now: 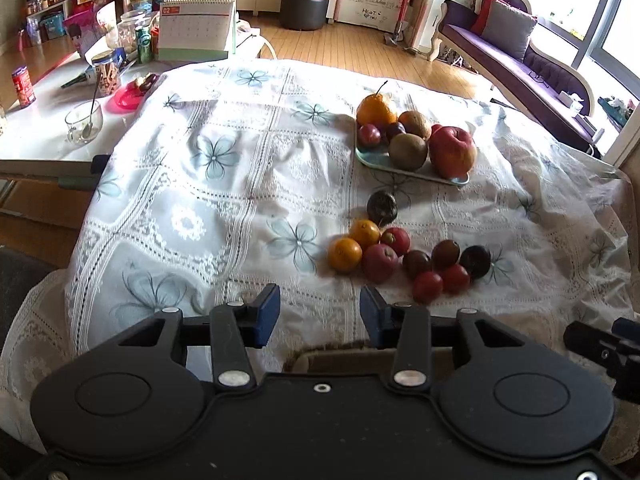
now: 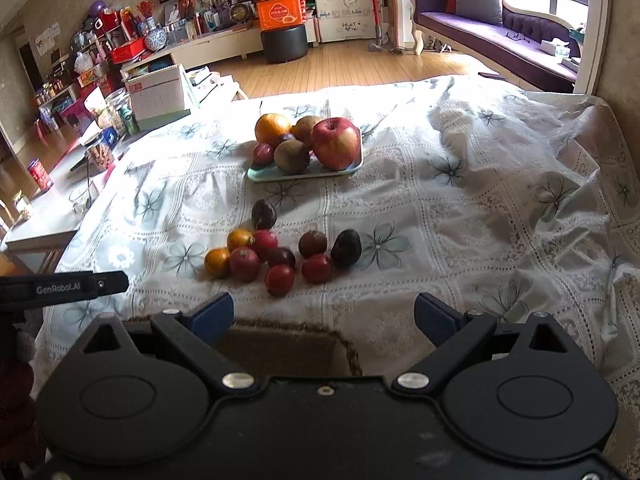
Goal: Organize fruits
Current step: 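Move the right gripper to the black plum while the left gripper approaches an orange, then close the right gripper on the black plum while the left gripper grasps the orange, then carry the black plum into the basket and open the right gripper while the left drops the orange, then move both grippers back from the basket to the fruit row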
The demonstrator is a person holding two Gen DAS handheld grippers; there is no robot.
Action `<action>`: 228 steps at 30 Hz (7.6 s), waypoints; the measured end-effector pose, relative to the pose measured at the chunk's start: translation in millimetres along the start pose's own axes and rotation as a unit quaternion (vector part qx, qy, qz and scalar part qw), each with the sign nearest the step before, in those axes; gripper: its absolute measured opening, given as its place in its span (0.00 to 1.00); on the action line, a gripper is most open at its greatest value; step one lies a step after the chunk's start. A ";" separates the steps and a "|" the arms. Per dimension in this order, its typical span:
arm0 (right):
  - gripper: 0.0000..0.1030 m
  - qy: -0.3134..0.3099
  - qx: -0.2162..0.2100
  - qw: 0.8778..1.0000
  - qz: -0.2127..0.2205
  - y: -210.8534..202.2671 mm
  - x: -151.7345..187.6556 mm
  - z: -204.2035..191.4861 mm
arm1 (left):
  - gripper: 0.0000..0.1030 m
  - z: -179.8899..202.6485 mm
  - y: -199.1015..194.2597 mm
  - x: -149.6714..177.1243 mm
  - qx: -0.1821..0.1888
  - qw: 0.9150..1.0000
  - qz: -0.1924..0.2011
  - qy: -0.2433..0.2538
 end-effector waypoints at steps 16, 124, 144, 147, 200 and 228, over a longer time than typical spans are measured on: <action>0.97 0.114 0.068 0.987 -0.089 143.0 -47.5 30.6 | 0.49 33.1 87.9 -32.8 -0.005 0.990 -0.137 0.041; 0.26 0.083 0.052 0.992 -0.081 171.1 -34.2 27.9 | 0.44 34.3 173.7 -14.6 -0.055 0.990 -0.102 0.076; 0.26 0.056 0.034 0.996 0.053 -2.8 -40.7 14.2 | 0.44 11.9 -0.8 -12.4 -0.009 1.000 0.027 0.003; 0.26 0.034 0.024 0.998 0.052 -26.2 -20.1 12.4 | 0.44 21.0 -20.0 8.1 0.001 0.999 0.036 0.026; 0.45 -0.038 0.010 0.999 -0.028 -25.4 55.6 -23.0 | 0.45 9.2 -7.5 91.4 -0.019 0.998 -0.037 0.047; 0.45 -0.033 -0.100 0.984 -0.143 -13.8 66.5 -46.3 | 0.45 15.0 -15.1 84.2 0.015 0.996 -0.069 0.050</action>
Point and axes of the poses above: each gripper's, at about its wrist camera, not at the fingertips, and y roughly the way its jaws point, z to its right, x to its underside, the point moved 7 cm from there along y, roughly the way its jaws point, and after that the axes turned 5 degrees about -y, right-handed, at the moved point
